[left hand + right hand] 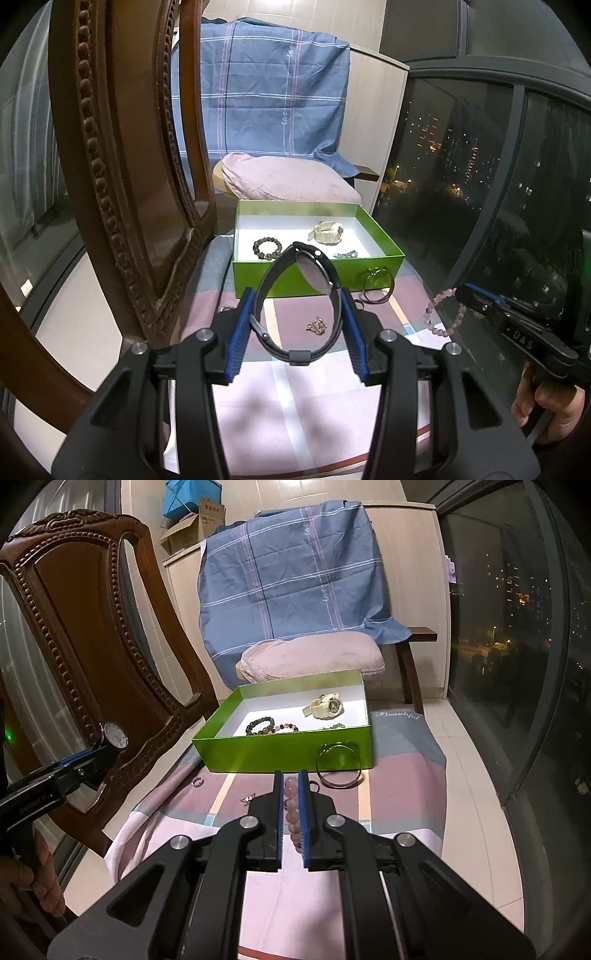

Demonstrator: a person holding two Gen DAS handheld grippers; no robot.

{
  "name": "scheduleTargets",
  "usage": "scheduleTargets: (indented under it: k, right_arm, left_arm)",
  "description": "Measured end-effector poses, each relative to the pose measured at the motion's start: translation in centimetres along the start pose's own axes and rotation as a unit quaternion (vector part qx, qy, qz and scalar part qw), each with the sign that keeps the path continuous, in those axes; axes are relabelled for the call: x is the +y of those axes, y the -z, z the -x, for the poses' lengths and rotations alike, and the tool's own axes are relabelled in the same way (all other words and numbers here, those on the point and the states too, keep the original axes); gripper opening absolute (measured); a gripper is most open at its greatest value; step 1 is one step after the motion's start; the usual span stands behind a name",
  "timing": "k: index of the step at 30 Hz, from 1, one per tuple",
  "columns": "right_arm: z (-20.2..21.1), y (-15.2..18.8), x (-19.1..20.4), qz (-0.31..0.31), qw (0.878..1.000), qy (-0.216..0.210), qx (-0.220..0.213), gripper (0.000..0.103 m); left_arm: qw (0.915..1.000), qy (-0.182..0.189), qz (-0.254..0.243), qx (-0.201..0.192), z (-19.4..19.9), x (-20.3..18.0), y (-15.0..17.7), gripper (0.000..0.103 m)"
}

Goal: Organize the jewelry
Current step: 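Grasp the pink bead bracelet with the right gripper while the left holds the black watch, then carry the black watch and pink bracelet into the green box with both grippers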

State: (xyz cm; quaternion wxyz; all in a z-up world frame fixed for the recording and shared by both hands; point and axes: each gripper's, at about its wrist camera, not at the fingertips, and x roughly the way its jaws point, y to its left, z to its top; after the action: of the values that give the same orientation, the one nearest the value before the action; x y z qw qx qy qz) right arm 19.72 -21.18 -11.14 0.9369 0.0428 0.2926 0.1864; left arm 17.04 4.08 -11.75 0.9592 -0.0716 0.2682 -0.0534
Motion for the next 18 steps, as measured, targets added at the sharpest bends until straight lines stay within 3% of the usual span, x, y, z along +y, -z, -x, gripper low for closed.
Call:
scheduleTargets:
  k: [18]
  right_arm:
    - [-0.92, 0.44, -0.24, -0.002, 1.000, 0.001, 0.014, 0.008]
  left_arm:
    - [0.9999, 0.000, -0.004, 0.011, -0.68, -0.32, 0.26, 0.046]
